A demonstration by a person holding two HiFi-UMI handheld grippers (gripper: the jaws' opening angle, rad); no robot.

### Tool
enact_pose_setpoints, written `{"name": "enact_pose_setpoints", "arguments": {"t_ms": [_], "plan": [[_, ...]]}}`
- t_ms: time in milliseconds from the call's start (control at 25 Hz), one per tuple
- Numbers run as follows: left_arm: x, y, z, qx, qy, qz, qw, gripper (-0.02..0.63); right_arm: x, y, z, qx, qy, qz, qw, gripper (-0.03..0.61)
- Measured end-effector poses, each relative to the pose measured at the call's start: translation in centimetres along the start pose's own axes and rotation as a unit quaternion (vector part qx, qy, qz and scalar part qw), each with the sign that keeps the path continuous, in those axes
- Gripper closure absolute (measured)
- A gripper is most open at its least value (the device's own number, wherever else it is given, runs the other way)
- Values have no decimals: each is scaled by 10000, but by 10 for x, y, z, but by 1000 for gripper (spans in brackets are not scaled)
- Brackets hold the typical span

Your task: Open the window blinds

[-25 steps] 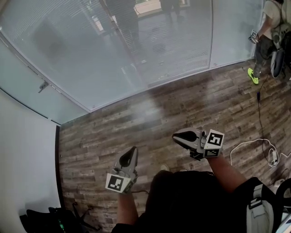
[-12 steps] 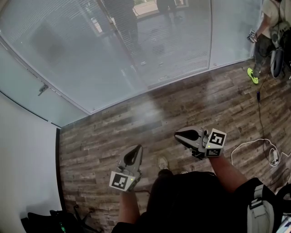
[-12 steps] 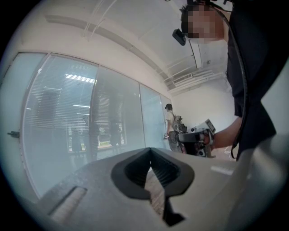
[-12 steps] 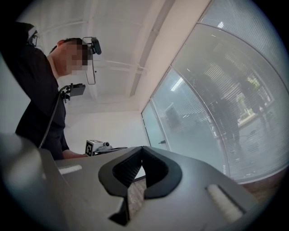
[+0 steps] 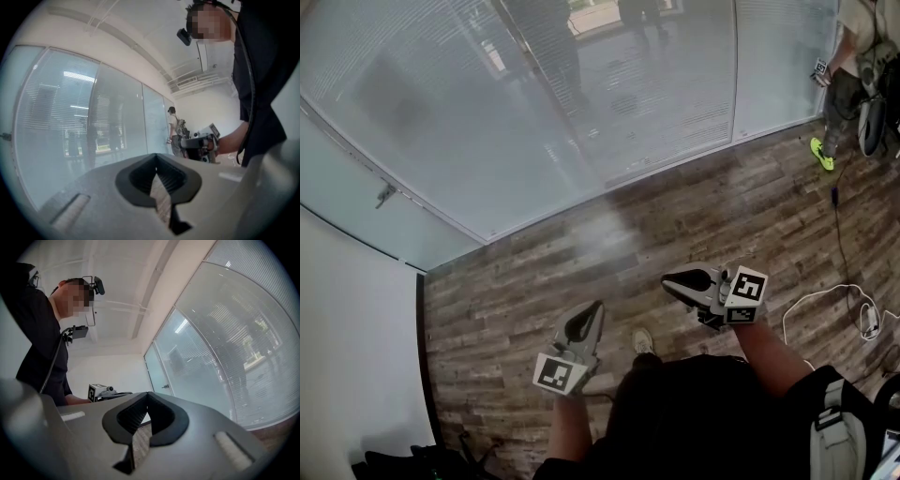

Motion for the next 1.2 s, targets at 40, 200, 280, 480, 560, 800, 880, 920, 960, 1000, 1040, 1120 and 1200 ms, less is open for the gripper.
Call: {"name": "enact_pose_setpoints", "arguments": {"t_ms": [40,200,280,480,560,800,880,920,960,1000,1040,1120,1200], "plan": [[1,2,6,-22,12,8,10000,610,5,1,-4,-5,11,12,10000,572],[8,7,35,-96,53,15,9999,609,26,-2,-18,-25,67,96,9999,572],[12,8,50,-135,95,-3,9999,609,35,-4,-26,-62,75,81,9999,572],[30,8,87,-131,300,-61,9994,610,58,-13,-49,-156,258,31,9995,572],[35,9,103,-135,362,-66,9992,609,69,-15,-58,-172,312,37,9994,572],[45,16,151,-226,503,-101,9984,610,103,-12,-79,-215,437,73,9988,572],[47,17,166,-229,559,-127,9981,609,117,-12,-85,-237,464,108,9986,572],[48,18,173,-226,590,-129,9979,609,123,-12,-89,-252,478,117,9985,572],[49,19,180,-221,626,-129,9977,610,129,-11,-92,-263,497,119,9983,572],[50,21,185,-218,670,-129,9974,609,135,-10,-95,-269,518,116,9982,572],[51,23,189,-223,719,-133,9971,609,140,-9,-98,-273,539,115,9981,572],[51,27,197,-252,811,-150,9963,610,149,-5,-103,-290,565,127,9979,572],[52,30,205,-277,860,-156,9958,609,159,-2,-107,-307,559,146,9979,572]]}}
Point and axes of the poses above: the fingertips, and each gripper's own axes: x forward along the fingers, z to its left, y out of its underside, the point moved 8 cm from there along -x, backward along the fingers, and after that the axes turned 1 degree about -y, right-handed, at the moved point
